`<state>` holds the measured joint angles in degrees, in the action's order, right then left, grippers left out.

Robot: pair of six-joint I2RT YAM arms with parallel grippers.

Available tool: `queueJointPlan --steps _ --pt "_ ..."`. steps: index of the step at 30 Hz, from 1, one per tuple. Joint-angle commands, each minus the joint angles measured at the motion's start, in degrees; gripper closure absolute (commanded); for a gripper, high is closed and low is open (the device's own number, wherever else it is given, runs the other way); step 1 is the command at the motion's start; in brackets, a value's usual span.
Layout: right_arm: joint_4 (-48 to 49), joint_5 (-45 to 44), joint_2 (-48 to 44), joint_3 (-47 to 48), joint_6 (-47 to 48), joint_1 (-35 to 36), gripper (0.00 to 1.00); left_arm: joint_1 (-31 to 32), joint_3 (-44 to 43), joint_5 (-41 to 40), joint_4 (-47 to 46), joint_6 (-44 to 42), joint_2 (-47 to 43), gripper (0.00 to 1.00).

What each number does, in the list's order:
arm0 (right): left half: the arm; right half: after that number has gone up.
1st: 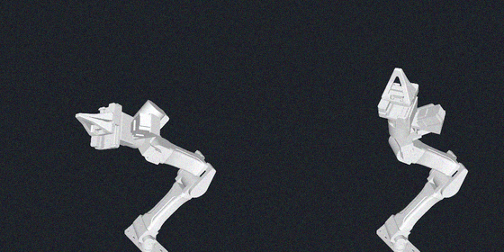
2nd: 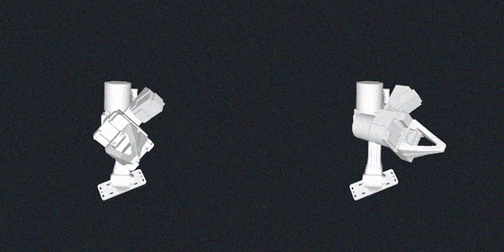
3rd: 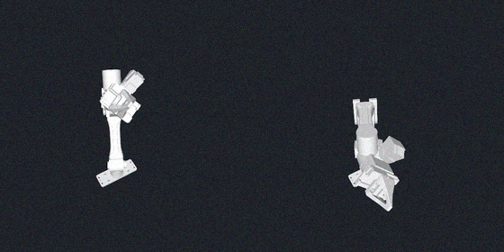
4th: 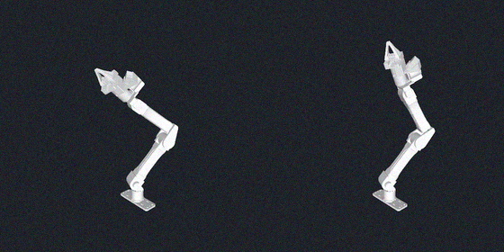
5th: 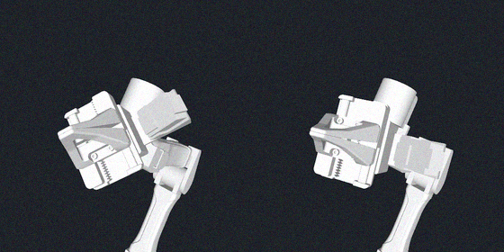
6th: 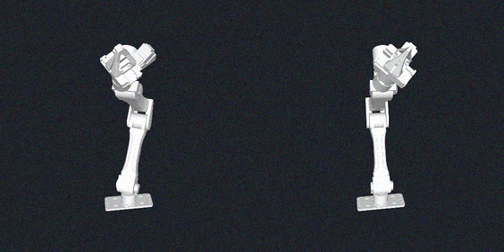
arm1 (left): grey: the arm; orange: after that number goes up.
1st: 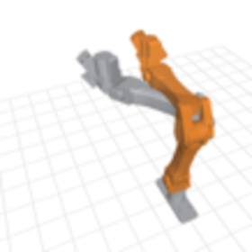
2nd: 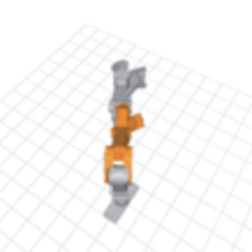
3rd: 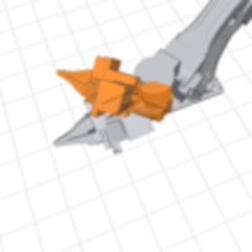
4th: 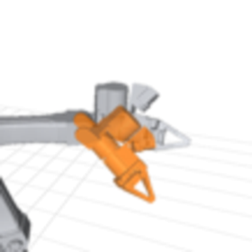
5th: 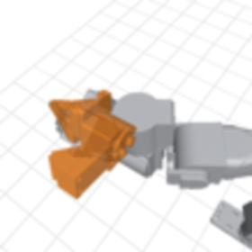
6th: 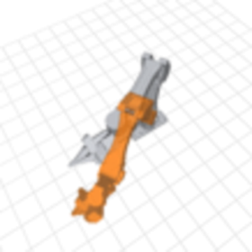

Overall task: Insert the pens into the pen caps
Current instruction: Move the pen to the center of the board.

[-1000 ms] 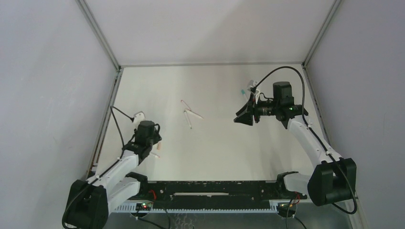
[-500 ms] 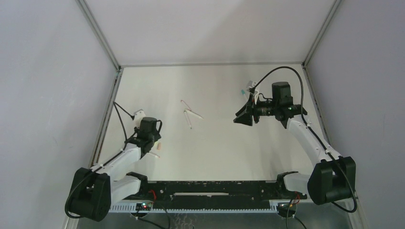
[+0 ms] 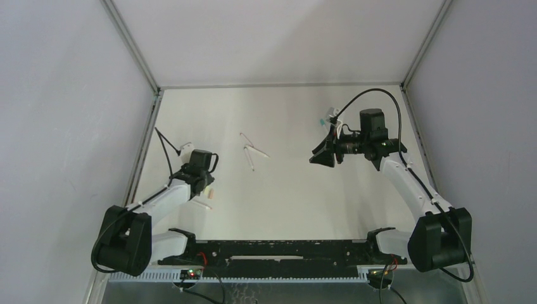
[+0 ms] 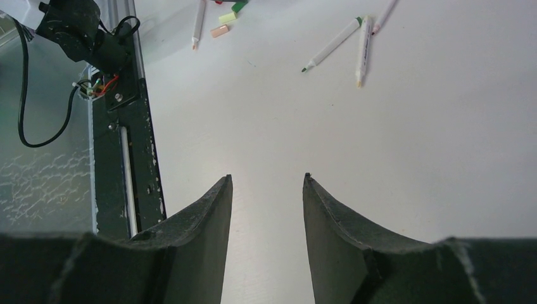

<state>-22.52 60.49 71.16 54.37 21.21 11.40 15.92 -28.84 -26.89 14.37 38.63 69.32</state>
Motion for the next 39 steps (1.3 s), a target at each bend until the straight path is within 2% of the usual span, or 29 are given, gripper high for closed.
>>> queueJointPlan --steps 1,7,13,18,23,26,31,39 --pt "-0.2 0.2 0.1 1.2 1.5 0.7 0.49 -0.4 -4.4 1.1 1.4 -2.1 -1.6 0.62" --pt "-0.4 -0.2 0.1 1.2 1.9 1.1 0.49 -0.5 -3.7 15.6 -8.5 -8.5 -6.8 0.46" --pt "-0.6 -0.2 0.0 1.2 2.2 1.1 0.49 0.1 -9.2 24.5 -10.7 -7.1 2.1 0.43" --pt "-0.7 -0.4 -0.1 1.2 2.5 1.2 0.49 5.0 -17.5 19.4 -7.2 -3.9 10.5 0.42" --pt "-0.9 -0.7 -0.1 1.2 2.9 1.1 0.49 10.7 -32.2 6.5 8.0 2.2 22.0 0.44" --pt "-0.9 -0.8 -0.2 1.2 3.0 1.2 0.48 13.0 -37.4 3.0 13.1 4.1 27.4 0.5" --pt "-0.9 -0.7 -0.2 1.2 3.1 1.3 0.49 14.7 -41.0 2.4 13.6 4.2 31.2 0.53" --pt "-1.1 -0.9 -0.1 1.2 3.3 1.4 0.49 14.8 -44.7 6.1 13.8 3.0 36.4 0.57"
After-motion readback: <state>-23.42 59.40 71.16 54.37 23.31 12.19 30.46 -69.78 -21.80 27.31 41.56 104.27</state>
